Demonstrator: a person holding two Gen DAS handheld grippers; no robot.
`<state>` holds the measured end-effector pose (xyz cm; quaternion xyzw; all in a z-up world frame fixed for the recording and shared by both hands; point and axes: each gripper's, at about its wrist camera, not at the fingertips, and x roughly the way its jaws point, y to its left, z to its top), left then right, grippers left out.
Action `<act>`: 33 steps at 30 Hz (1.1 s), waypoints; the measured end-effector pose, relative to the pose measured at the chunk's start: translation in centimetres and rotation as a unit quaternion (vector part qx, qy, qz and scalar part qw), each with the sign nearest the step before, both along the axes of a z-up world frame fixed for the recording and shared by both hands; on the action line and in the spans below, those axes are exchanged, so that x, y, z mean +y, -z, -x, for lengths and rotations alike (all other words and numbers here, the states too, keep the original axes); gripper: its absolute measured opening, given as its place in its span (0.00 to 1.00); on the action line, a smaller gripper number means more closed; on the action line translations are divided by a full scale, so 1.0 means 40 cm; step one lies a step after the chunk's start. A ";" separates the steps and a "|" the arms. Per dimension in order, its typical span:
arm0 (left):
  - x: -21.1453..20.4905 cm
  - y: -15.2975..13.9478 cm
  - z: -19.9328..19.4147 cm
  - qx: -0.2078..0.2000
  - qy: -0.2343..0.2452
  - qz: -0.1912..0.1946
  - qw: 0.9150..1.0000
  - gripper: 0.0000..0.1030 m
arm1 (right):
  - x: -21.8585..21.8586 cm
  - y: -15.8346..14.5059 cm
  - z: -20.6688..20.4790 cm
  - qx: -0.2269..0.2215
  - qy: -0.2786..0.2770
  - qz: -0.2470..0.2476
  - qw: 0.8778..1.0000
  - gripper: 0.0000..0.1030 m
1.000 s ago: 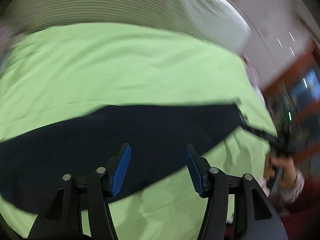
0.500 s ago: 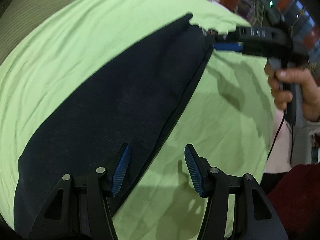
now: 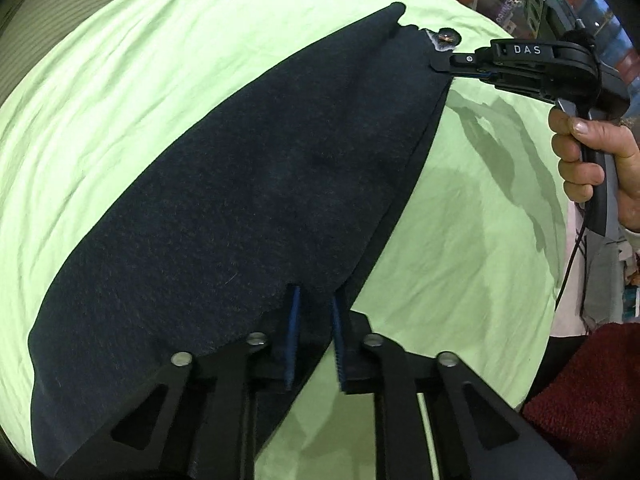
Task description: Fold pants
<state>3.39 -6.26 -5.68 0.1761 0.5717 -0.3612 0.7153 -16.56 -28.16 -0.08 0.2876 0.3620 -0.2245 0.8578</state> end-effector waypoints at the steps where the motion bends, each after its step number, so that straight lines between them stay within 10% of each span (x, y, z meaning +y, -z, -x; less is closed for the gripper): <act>1: 0.000 -0.002 0.001 -0.002 0.002 0.001 1.000 0.09 | 0.003 -0.005 0.001 -0.003 -0.001 0.003 1.000 0.06; 13: 0.011 0.002 0.016 0.005 0.016 0.005 1.000 0.06 | -0.020 0.000 0.025 0.010 0.012 -0.013 1.000 0.05; 17: -0.014 -0.021 -0.007 0.024 0.003 0.017 1.000 0.21 | -0.029 0.006 0.033 0.010 0.016 -0.030 0.999 0.10; 22: -0.035 -0.100 -0.057 0.025 -0.012 0.061 0.998 0.38 | -0.037 -0.012 0.087 -0.010 0.044 -0.033 0.998 0.47; 33: -0.283 -0.084 -0.288 0.052 -0.006 0.079 0.995 0.57 | -0.089 0.041 0.100 -0.069 0.053 -0.083 0.993 0.48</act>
